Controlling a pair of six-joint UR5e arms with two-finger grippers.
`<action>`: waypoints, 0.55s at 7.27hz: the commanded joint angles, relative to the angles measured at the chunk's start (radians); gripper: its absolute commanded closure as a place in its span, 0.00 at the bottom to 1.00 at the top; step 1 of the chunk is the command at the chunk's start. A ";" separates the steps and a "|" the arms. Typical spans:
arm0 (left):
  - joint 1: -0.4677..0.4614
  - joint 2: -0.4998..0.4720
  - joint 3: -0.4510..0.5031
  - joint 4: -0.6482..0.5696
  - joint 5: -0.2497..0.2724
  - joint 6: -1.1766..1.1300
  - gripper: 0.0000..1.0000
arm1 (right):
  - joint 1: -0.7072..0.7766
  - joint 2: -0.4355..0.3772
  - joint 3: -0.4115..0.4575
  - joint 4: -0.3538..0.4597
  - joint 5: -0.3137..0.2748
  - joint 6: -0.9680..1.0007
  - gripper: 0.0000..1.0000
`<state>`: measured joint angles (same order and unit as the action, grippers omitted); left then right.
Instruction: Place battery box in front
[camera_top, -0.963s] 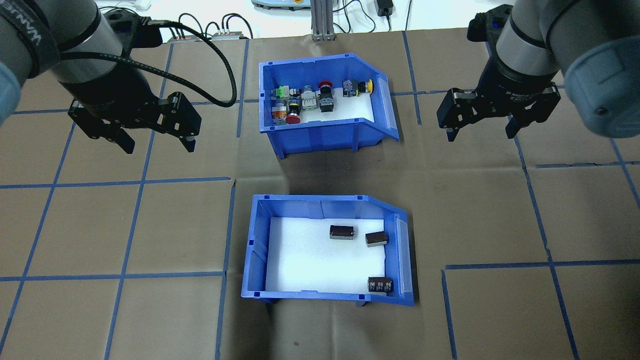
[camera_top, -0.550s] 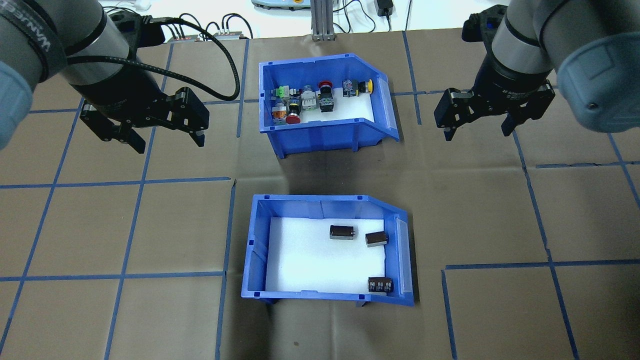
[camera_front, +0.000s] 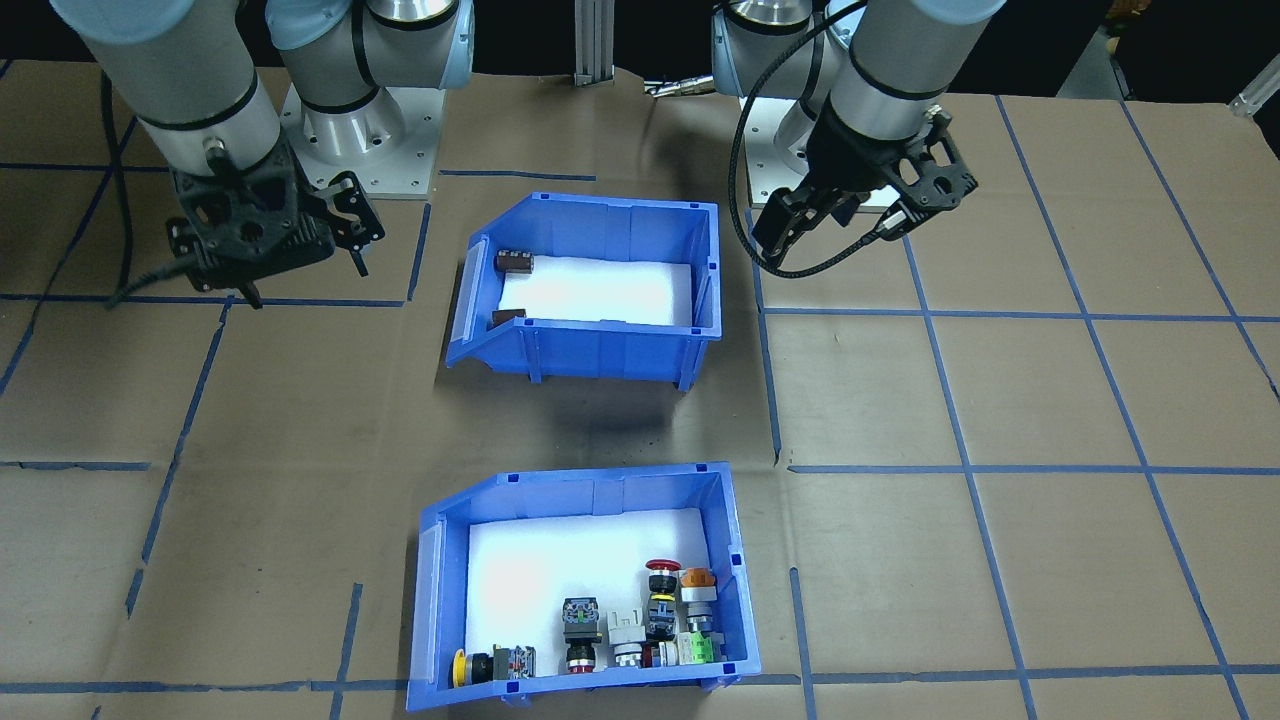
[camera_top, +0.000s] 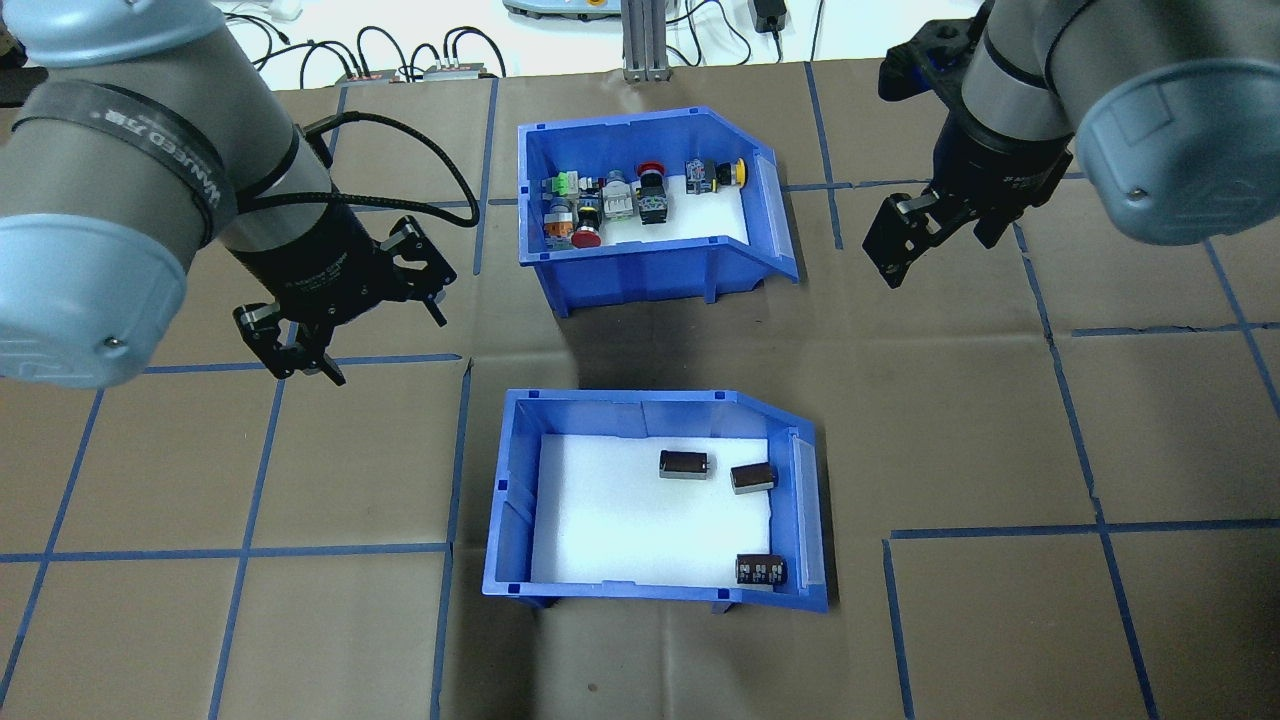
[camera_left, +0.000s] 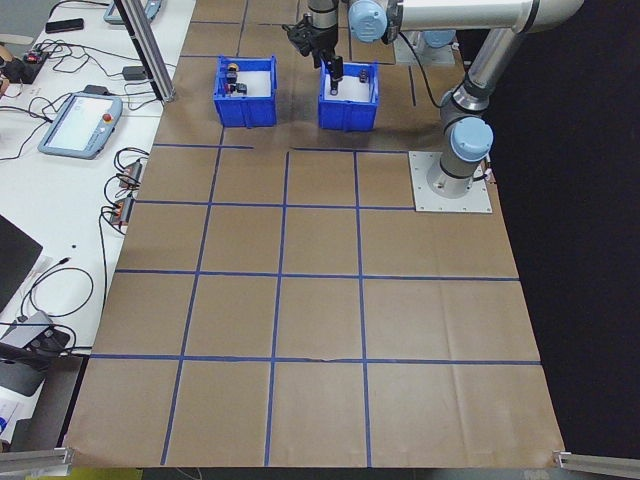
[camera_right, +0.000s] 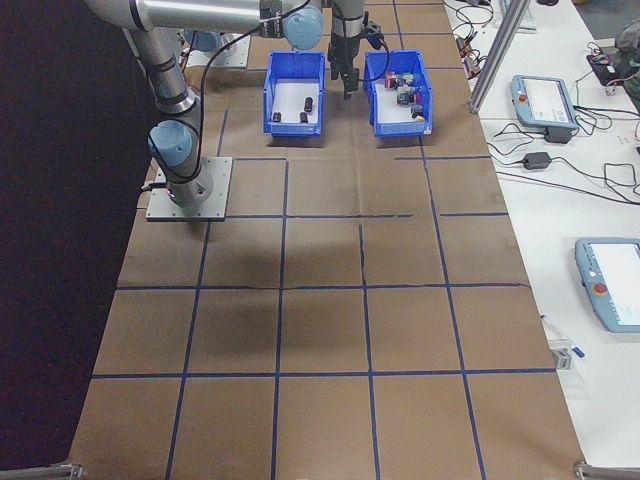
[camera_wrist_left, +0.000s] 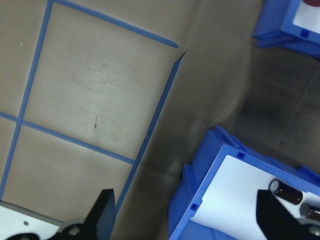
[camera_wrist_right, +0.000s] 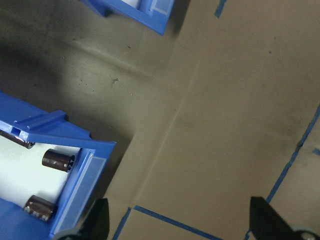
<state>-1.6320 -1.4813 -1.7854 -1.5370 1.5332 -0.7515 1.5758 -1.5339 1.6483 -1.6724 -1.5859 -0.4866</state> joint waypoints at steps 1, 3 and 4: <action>-0.113 0.004 -0.089 0.058 0.001 -0.376 0.02 | 0.007 0.092 -0.054 -0.063 0.006 -0.273 0.00; -0.196 0.006 -0.164 0.129 -0.019 -0.593 0.02 | 0.062 0.173 -0.134 -0.064 0.010 -0.540 0.00; -0.216 0.019 -0.227 0.135 -0.101 -0.682 0.02 | 0.102 0.216 -0.180 -0.087 0.010 -0.632 0.00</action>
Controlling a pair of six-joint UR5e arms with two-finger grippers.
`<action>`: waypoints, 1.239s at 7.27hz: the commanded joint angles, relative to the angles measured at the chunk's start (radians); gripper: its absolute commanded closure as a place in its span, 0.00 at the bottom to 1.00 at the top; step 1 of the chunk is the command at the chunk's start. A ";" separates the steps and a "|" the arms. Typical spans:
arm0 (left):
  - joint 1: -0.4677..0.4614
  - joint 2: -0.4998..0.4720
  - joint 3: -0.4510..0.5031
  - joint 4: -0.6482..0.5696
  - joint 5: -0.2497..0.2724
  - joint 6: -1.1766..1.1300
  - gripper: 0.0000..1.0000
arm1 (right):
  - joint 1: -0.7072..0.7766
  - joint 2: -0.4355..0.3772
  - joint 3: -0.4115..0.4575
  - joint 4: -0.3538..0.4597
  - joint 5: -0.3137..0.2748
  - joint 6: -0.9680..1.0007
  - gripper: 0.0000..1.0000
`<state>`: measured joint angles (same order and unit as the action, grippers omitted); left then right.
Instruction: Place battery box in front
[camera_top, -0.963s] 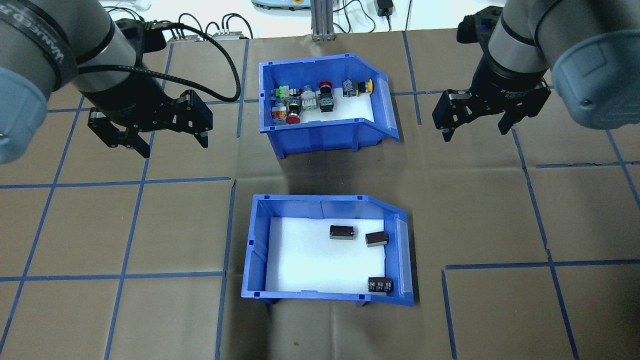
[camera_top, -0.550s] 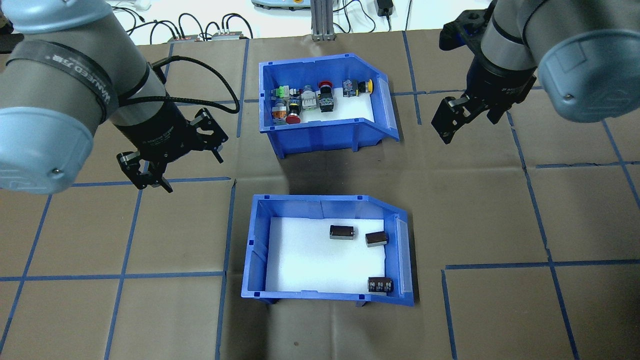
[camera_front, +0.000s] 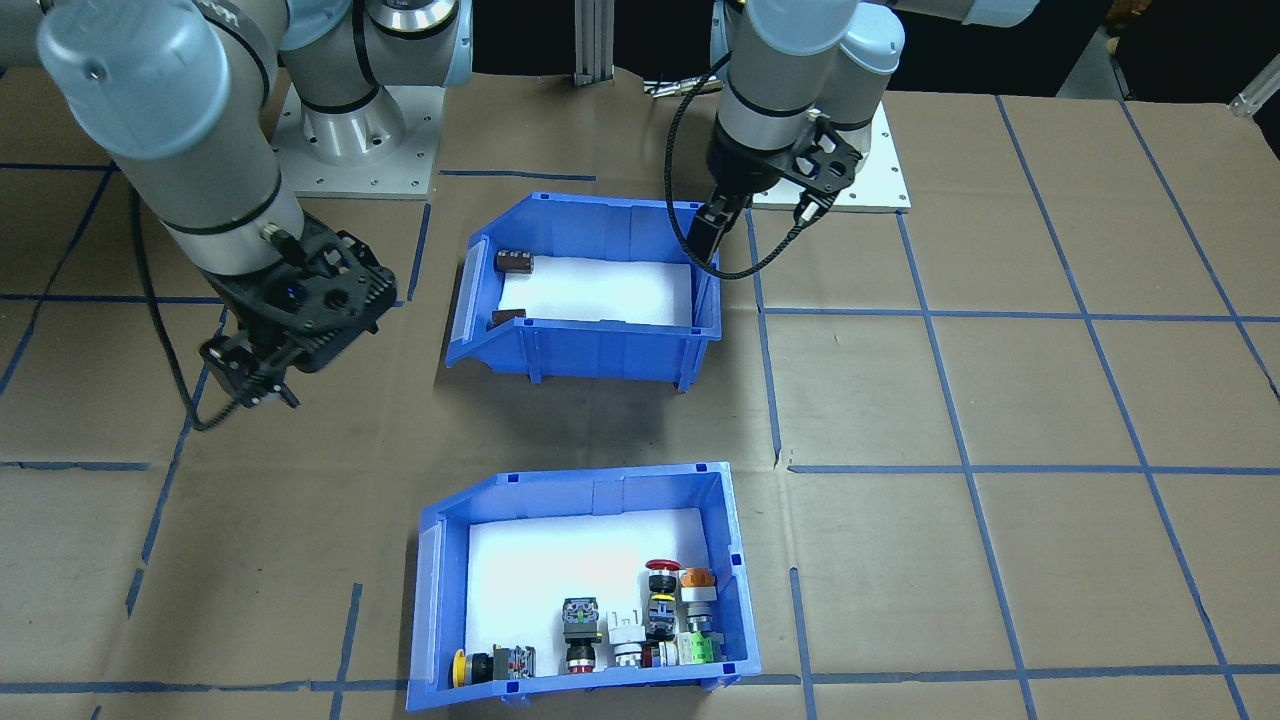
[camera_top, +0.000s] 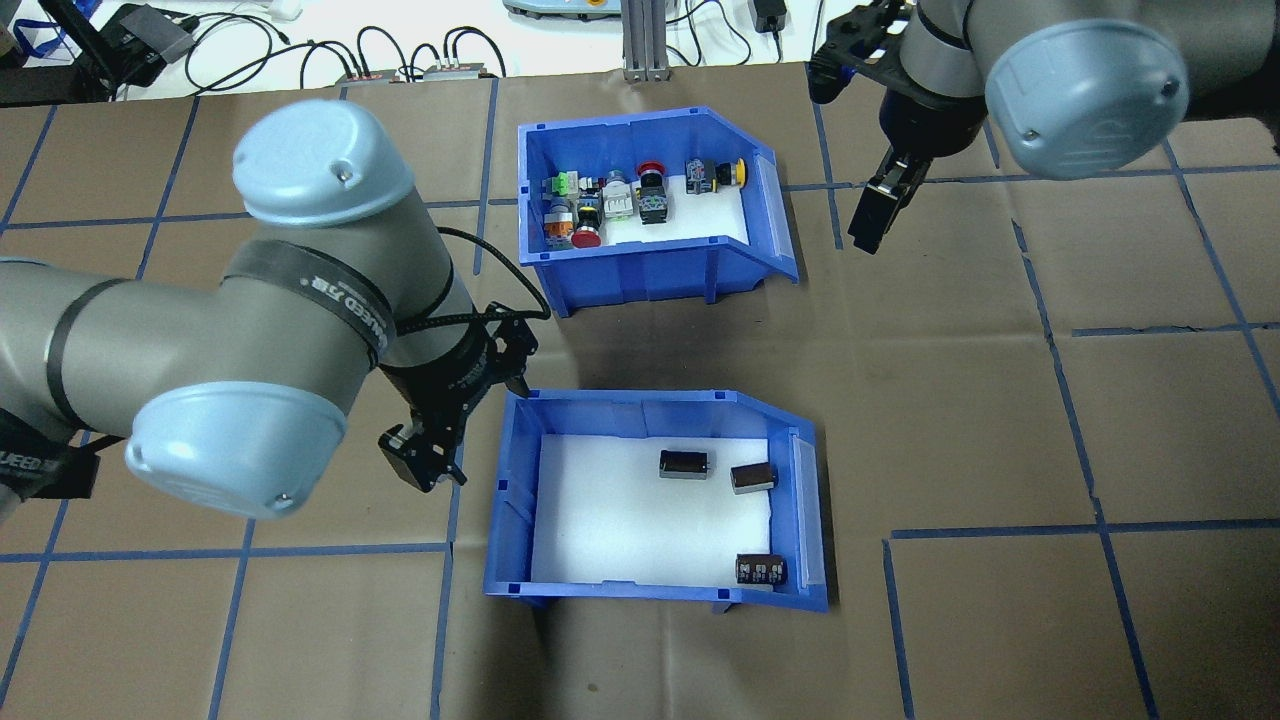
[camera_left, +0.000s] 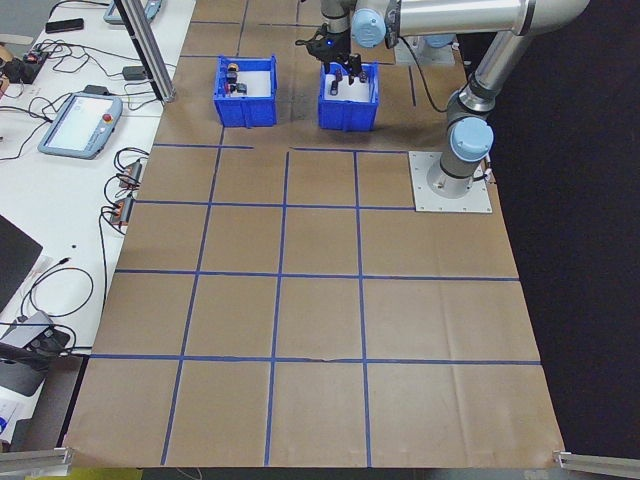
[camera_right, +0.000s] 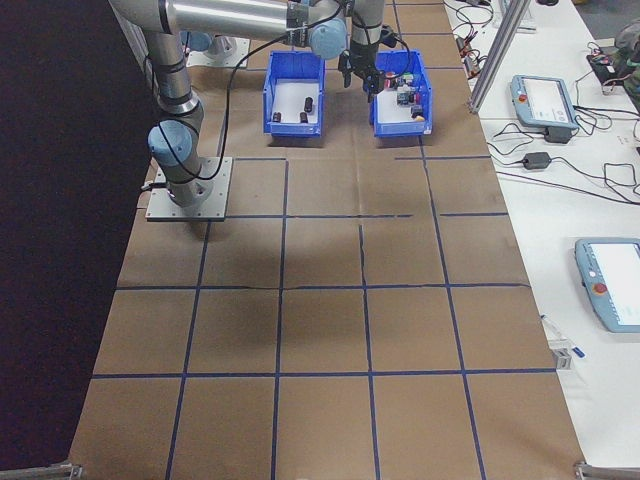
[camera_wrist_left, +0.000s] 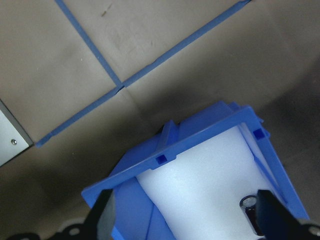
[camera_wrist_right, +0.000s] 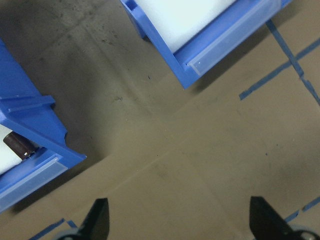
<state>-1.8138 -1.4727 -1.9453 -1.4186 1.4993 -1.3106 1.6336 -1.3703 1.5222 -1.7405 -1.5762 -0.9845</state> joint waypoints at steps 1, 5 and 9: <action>-0.050 0.034 -0.133 0.068 -0.124 -0.166 0.02 | 0.104 0.101 -0.100 -0.027 -0.008 -0.155 0.00; -0.099 0.037 -0.294 0.308 -0.247 -0.305 0.04 | 0.336 0.305 -0.287 -0.031 0.001 -0.155 0.00; -0.099 0.029 -0.308 0.262 -0.264 -0.306 0.07 | 0.364 0.408 -0.287 -0.123 -0.005 -0.157 0.00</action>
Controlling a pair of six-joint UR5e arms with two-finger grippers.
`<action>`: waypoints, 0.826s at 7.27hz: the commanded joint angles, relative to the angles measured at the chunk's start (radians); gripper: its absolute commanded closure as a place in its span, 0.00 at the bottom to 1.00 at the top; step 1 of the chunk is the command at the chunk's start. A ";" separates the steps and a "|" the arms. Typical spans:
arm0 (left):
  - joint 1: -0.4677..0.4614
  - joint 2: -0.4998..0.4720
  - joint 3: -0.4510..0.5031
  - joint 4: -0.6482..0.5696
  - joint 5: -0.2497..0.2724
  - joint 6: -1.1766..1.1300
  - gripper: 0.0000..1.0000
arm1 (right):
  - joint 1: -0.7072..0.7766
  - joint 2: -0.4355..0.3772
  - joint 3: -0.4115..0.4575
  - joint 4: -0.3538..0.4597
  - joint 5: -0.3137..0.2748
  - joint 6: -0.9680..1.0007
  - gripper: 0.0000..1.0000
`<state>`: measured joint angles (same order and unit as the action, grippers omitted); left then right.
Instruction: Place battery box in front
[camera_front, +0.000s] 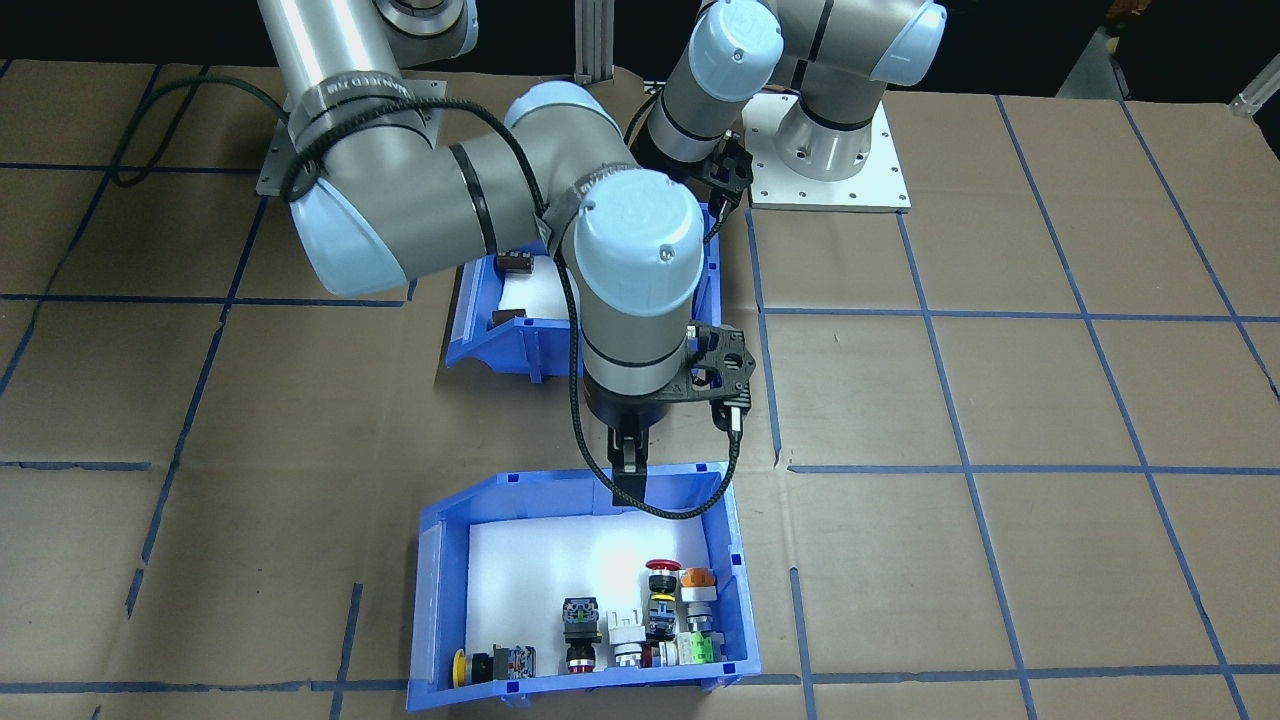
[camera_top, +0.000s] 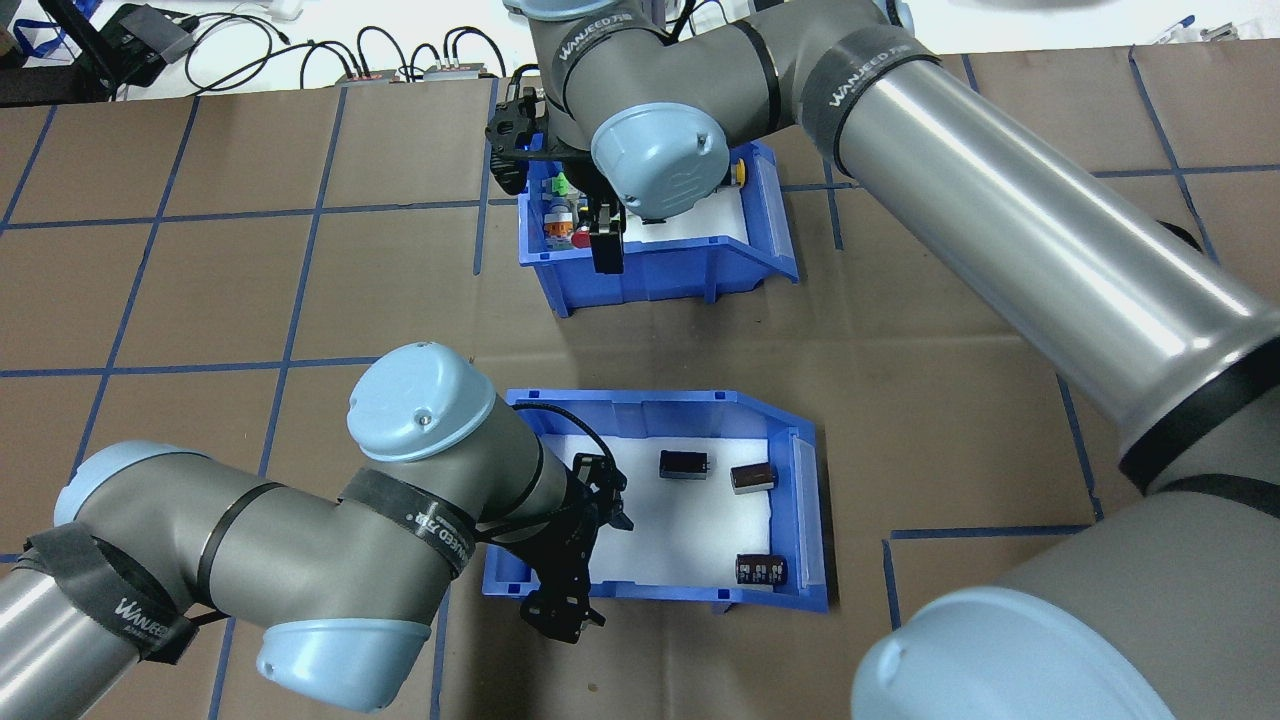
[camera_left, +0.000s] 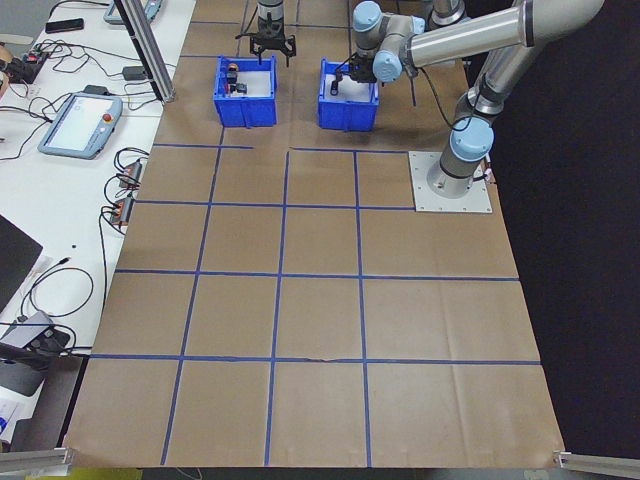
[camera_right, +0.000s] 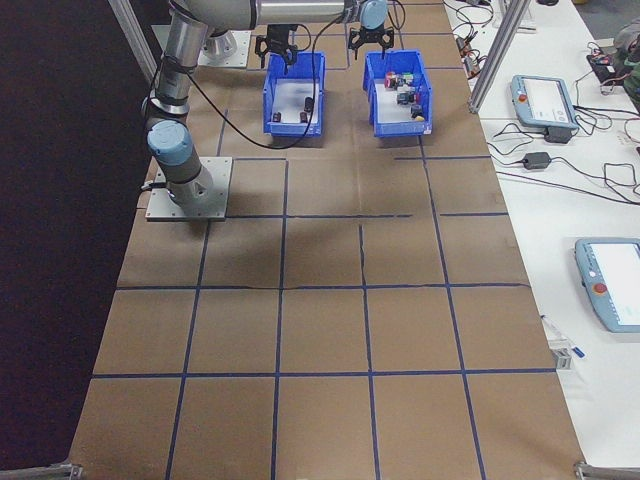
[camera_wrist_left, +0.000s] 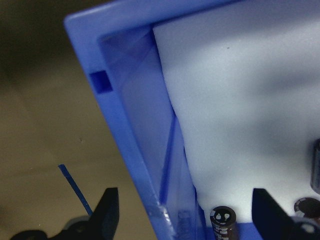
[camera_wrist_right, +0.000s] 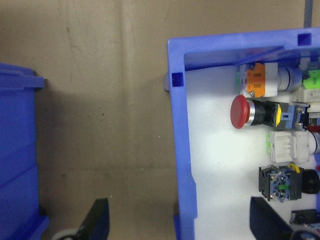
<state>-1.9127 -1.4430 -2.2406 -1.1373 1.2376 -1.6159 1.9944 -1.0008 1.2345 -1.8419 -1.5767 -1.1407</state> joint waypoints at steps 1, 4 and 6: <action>-0.003 -0.002 -0.034 -0.019 -0.003 -0.021 0.07 | 0.003 0.060 0.008 -0.022 -0.011 0.002 0.00; -0.003 -0.008 -0.062 0.083 0.006 -0.065 0.17 | -0.005 0.077 0.013 -0.020 -0.063 0.004 0.24; -0.003 -0.016 -0.073 0.116 0.006 -0.090 0.32 | -0.005 0.076 0.000 -0.020 -0.080 -0.010 0.77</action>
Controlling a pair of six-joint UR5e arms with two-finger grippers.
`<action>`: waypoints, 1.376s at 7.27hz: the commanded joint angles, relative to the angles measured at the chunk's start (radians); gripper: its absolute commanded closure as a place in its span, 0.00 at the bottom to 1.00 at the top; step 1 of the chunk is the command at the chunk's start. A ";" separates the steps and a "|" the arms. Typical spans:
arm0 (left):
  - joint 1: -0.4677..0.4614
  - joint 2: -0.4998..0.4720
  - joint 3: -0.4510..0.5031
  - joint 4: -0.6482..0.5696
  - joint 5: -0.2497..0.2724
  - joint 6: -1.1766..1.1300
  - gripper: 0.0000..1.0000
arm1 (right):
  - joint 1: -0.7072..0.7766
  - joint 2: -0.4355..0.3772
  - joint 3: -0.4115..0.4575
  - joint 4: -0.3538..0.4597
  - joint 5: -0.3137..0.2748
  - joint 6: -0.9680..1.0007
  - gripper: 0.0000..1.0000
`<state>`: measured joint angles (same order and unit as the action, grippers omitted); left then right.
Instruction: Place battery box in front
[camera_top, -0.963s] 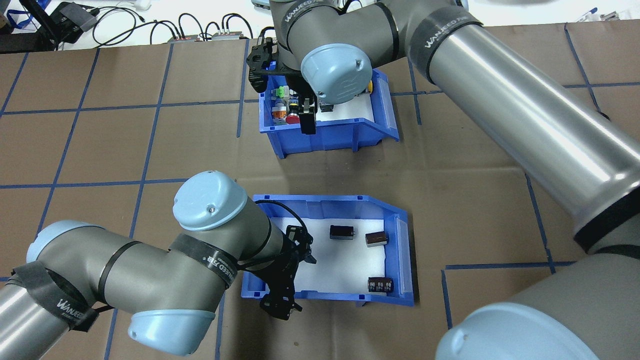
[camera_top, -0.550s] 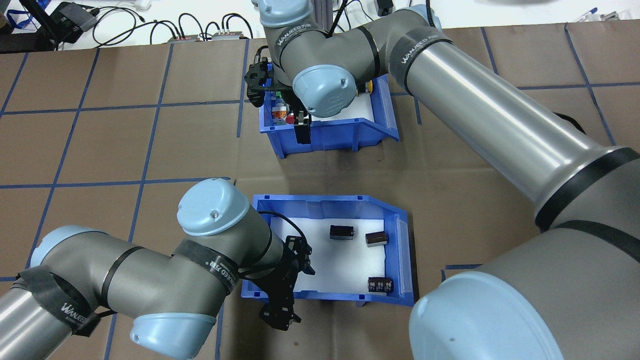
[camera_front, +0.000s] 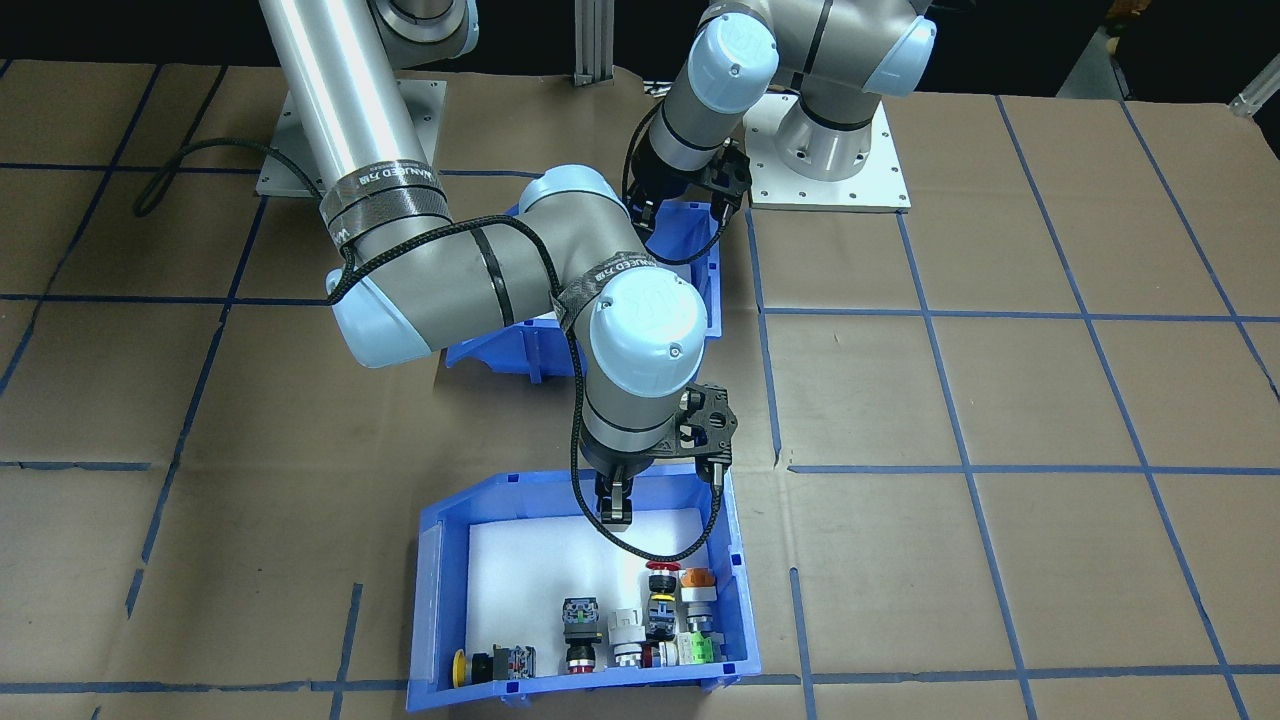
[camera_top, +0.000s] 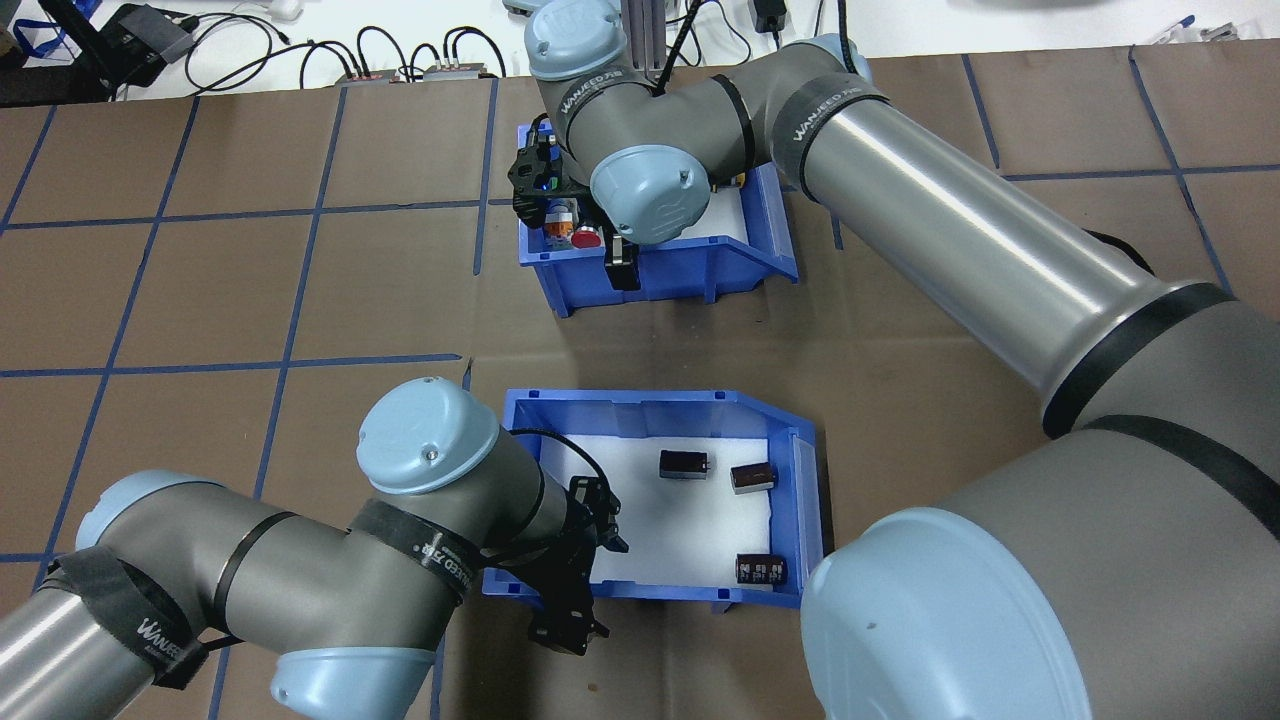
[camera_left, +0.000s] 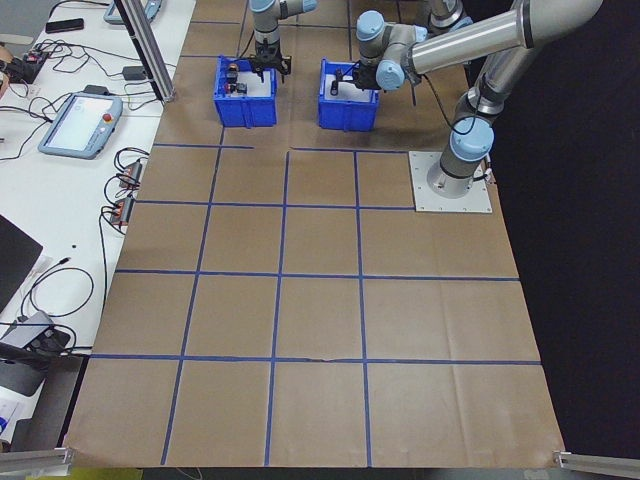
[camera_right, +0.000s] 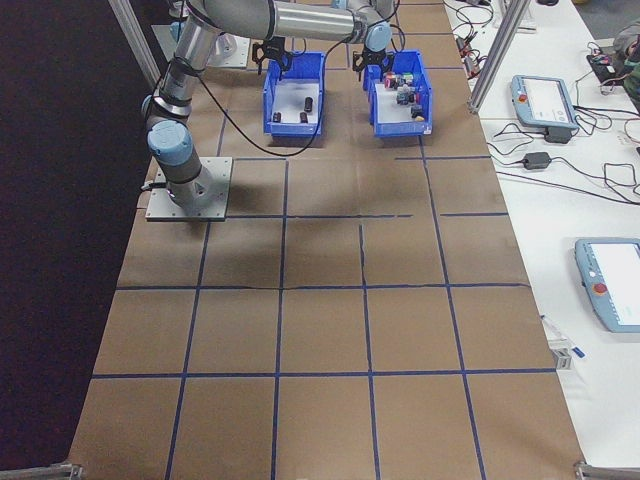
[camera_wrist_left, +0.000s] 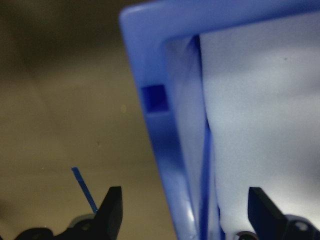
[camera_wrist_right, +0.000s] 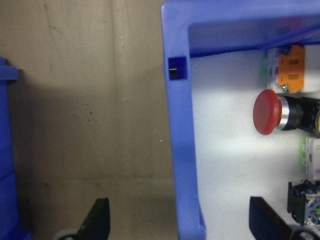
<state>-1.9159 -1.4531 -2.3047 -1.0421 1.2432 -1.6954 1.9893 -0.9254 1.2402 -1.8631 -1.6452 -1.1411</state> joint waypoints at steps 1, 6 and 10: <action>0.000 -0.015 -0.010 0.027 0.004 -0.006 0.38 | 0.000 -0.003 -0.008 -0.001 -0.012 -0.046 0.92; -0.005 -0.020 -0.007 0.100 0.024 -0.006 1.00 | -0.067 -0.099 0.010 -0.015 -0.083 -0.110 0.97; 0.130 0.033 0.136 0.057 0.110 -0.040 1.00 | -0.260 -0.223 0.196 -0.054 -0.133 -0.276 0.97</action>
<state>-1.8630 -1.4276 -2.2019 -0.9752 1.3538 -1.7249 1.8098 -1.0954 1.3600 -1.8949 -1.7750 -1.3330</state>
